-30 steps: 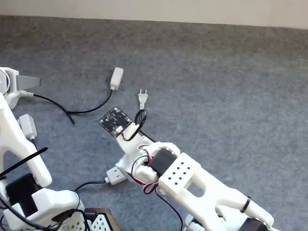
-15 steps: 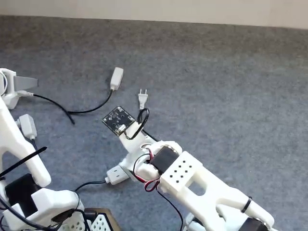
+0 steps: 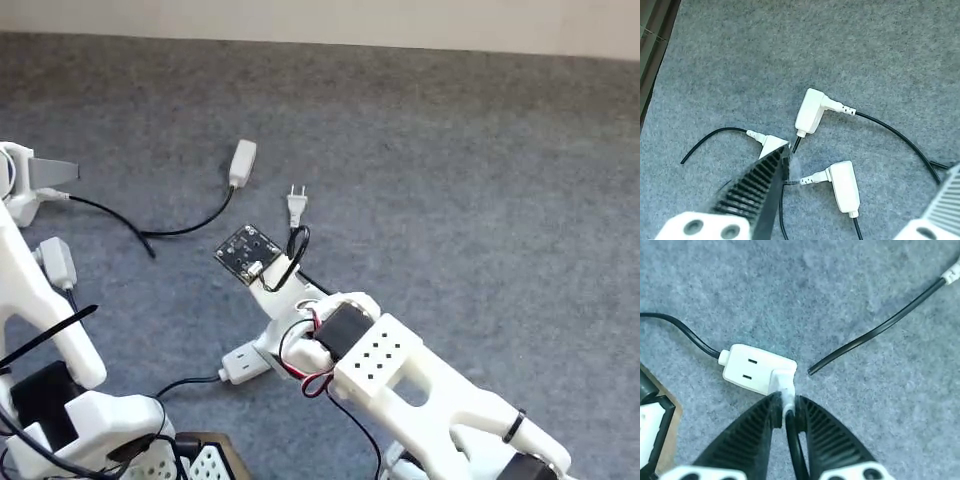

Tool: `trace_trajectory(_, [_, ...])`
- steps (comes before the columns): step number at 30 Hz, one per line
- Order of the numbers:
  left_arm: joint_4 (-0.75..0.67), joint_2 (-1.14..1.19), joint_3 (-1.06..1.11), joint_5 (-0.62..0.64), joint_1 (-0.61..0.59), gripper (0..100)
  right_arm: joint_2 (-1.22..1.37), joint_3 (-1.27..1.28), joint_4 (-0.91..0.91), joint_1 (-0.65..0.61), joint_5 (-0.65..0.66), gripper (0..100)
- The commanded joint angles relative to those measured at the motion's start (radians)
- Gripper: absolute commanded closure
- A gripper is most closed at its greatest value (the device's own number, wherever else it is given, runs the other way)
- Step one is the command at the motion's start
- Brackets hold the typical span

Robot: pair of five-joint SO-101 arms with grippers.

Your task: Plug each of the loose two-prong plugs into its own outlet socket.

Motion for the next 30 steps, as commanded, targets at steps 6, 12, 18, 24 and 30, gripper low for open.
trace_trajectory(6, [-0.003, -0.007, -0.047, -0.011, 0.002, 56, -0.005, -0.016, 0.019, 0.008, 0.015, 99.4])
trace_trajectory(12, [-0.003, -0.005, -0.047, -0.011, 0.004, 56, 0.004, -0.125, 0.111, 0.007, 0.028, 99.4])
trace_trajectory(18, [-0.003, -0.005, -0.047, -0.009, 0.005, 56, 0.018, -0.163, 0.133, 0.005, 0.046, 99.4])
trace_trajectory(24, [-0.003, -0.004, -0.045, -0.009, 0.004, 56, 0.2, -0.173, 0.11, -0.021, 0.044, 99.4])
trace_trajectory(30, [-0.003, 0.001, -0.045, -0.011, -0.002, 56, 0.243, -0.232, 0.101, -0.077, 0.006, 99.4])
